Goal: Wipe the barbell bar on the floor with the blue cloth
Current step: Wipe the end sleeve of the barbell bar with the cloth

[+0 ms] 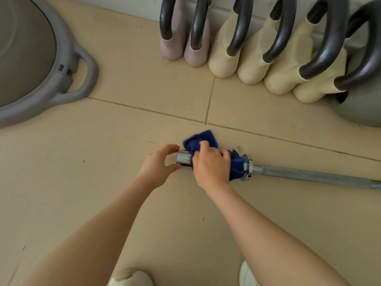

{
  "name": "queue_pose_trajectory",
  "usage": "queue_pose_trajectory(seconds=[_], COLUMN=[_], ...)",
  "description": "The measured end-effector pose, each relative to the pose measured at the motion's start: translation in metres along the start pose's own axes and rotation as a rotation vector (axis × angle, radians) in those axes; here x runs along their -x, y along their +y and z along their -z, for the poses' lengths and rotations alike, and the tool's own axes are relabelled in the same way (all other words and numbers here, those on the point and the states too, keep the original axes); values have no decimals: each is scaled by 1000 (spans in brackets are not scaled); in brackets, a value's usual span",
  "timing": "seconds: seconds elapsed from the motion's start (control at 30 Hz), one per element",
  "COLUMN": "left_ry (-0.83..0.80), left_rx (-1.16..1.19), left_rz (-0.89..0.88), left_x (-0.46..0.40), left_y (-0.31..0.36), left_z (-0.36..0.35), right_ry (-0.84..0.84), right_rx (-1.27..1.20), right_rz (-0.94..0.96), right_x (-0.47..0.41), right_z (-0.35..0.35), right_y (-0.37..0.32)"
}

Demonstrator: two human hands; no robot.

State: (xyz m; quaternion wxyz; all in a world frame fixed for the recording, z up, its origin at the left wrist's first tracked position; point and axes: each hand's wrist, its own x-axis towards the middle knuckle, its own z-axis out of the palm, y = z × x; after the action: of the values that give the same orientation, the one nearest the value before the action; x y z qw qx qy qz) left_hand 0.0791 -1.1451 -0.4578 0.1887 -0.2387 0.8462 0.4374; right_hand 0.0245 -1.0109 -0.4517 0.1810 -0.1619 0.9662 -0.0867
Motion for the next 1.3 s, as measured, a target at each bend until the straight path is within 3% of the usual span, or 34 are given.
queue_pose_trajectory(seconds=[0.17,0.33,0.4,0.57,0.67,0.8,0.87,1.07,1.17,1.3], left_ry=[78,62,63,54,-36,-94,-97,-175,-83,-57], left_rx=[180,109,45,32,117,403,523,556,466,289], left_rz=[95,94,65,-7,25,156,230,193,177,103], left_x=[10,14,12,11,12,15,19,27,21,15], left_y=[-8,-33,-35,-27,-19,-11,-11,-9,-8,-4], left_z=[-9,4,10,15,7,-2,-1,-1,-2,1], right_ry=[49,267,281,139,72,85,-42,164,211,135], right_rx=[-154,66,131,142,72,8,-107,40,110,119], right_rz=[175,342,253,-109,-183,32,145,360,285,-12], right_x=[5,0,-3,2,-5,-7,-3,2,7,11], right_z=[-21,-27,-21,-9,-9,-13,-19,-23,-13,12], right_y=[-47,-4,17,53,29,-39,-57,-7,33,70])
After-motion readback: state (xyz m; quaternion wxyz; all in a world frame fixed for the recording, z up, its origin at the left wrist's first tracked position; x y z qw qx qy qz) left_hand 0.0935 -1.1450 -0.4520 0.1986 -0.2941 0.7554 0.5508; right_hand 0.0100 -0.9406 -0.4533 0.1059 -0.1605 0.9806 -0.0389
